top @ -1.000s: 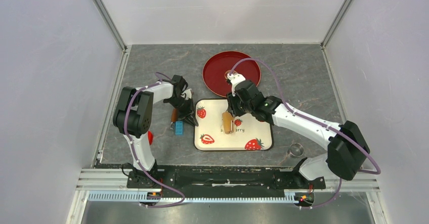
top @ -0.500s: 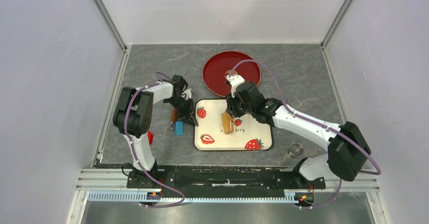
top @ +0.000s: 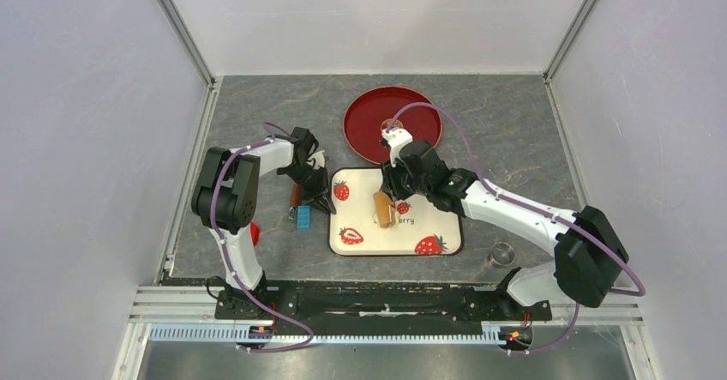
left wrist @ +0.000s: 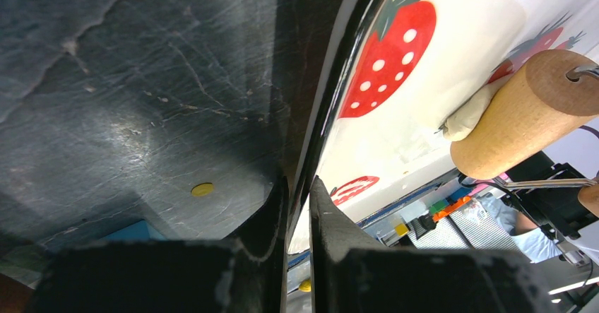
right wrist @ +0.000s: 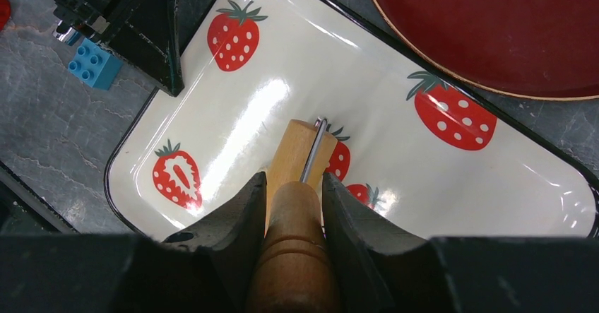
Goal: Roll out the dumpling wrappers from the dough
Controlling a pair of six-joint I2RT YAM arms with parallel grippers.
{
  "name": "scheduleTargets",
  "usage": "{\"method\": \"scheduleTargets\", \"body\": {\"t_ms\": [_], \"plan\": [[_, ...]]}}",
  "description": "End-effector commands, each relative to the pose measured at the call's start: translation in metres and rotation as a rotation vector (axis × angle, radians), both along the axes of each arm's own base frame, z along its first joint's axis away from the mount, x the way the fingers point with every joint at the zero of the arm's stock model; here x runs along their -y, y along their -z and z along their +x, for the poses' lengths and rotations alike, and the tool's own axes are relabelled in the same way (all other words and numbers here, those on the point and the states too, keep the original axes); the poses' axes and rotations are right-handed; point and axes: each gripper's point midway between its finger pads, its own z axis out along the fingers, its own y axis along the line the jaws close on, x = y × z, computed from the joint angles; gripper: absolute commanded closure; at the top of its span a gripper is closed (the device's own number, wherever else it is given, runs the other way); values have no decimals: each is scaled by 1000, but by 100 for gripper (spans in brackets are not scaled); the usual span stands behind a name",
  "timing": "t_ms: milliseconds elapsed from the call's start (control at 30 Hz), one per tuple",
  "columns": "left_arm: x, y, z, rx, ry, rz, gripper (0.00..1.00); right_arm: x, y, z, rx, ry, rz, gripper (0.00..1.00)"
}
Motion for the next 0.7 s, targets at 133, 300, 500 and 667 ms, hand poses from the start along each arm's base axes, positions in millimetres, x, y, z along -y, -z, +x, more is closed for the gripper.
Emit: {"method": "scheduleTargets", "body": {"t_ms": [133, 300, 500, 667], "plan": [[-7, 12, 2, 0, -35, 59, 98, 135, 128, -195, -779, -136, -566, 100], [-6, 12, 2, 1, -35, 58, 98, 132, 129, -196, -764, -151, -538, 100], [-6, 13, 2, -3, -36, 59, 98, 126, 128, -191, -726, -150, -493, 100], [-6, 13, 3, -3, -38, 57, 98, 120, 128, -190, -721, -151, -465, 100]]}}
